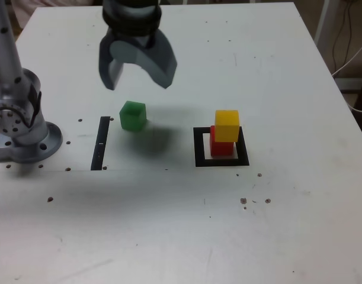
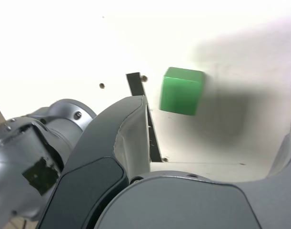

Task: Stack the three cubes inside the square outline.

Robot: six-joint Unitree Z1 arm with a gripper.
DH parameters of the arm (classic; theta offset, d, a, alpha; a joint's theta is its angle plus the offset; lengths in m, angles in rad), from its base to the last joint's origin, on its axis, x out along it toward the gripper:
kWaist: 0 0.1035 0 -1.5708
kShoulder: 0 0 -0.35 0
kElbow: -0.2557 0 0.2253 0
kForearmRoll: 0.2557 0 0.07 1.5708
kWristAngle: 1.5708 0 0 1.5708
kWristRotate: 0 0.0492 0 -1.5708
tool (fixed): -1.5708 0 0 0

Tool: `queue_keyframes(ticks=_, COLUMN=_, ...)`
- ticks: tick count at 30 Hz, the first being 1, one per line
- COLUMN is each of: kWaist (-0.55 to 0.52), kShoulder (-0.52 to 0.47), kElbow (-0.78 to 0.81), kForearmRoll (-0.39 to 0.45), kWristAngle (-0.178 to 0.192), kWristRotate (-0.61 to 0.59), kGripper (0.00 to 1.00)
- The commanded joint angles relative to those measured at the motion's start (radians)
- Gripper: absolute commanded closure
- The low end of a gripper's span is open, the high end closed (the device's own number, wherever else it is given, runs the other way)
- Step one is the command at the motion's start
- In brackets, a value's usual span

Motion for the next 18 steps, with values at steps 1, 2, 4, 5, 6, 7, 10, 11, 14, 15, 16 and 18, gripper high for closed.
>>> queue_keyframes(ticks=1, kWaist=0.005, kShoulder=-0.01, kElbow=0.026, kForearmRoll=-0.021, kWristAngle=0.002, kWristRotate=0.021, kGripper=0.01)
queue_keyframes(ticks=2, kWaist=0.006, kShoulder=-0.012, kElbow=0.037, kForearmRoll=-0.03, kWristAngle=0.003, kWristRotate=0.032, kGripper=0.01)
queue_keyframes(ticks=4, kWaist=0.008, kShoulder=-0.014, kElbow=0.057, kForearmRoll=-0.048, kWristAngle=0.004, kWristRotate=0.053, kGripper=0.01)
queue_keyframes(ticks=5, kWaist=0.008, kShoulder=-0.014, kElbow=0.067, kForearmRoll=-0.056, kWristAngle=0.003, kWristRotate=0.064, kGripper=0.01)
queue_keyframes(ticks=6, kWaist=0.01, kShoulder=-0.014, kElbow=0.075, kForearmRoll=-0.065, kWristAngle=0.002, kWristRotate=0.075, kGripper=0.01)
queue_keyframes(ticks=7, kWaist=0.012, kShoulder=-0.014, kElbow=0.084, kForearmRoll=-0.074, kWristAngle=0.001, kWristRotate=0.085, kGripper=0.01)
queue_keyframes(ticks=10, kWaist=0.023, kShoulder=-0.013, kElbow=0.107, kForearmRoll=-0.099, kWristAngle=-0.006, kWristRotate=0.11, kGripper=0.01)
queue_keyframes(ticks=11, kWaist=0.029, kShoulder=-0.011, kElbow=0.114, kForearmRoll=-0.108, kWristAngle=-0.009, kWristRotate=0.116, kGripper=0.01)
queue_keyframes(ticks=14, kWaist=0.046, kShoulder=-0.003, kElbow=0.136, kForearmRoll=-0.134, kWristAngle=-0.012, kWristRotate=0.127, kGripper=0.01)
queue_keyframes(ticks=15, kWaist=0.052, kShoulder=0.001, kElbow=0.143, kForearmRoll=-0.144, kWristAngle=-0.012, kWristRotate=0.13, kGripper=0.01)
queue_keyframes(ticks=16, kWaist=0.058, kShoulder=0.006, kElbow=0.15, kForearmRoll=-0.153, kWristAngle=-0.012, kWristRotate=0.132, kGripper=0.01)
queue_keyframes(ticks=18, kWaist=0.07, kShoulder=0.018, kElbow=0.16, kForearmRoll=-0.173, kWristAngle=-0.013, kWristRotate=0.138, kGripper=0.01)
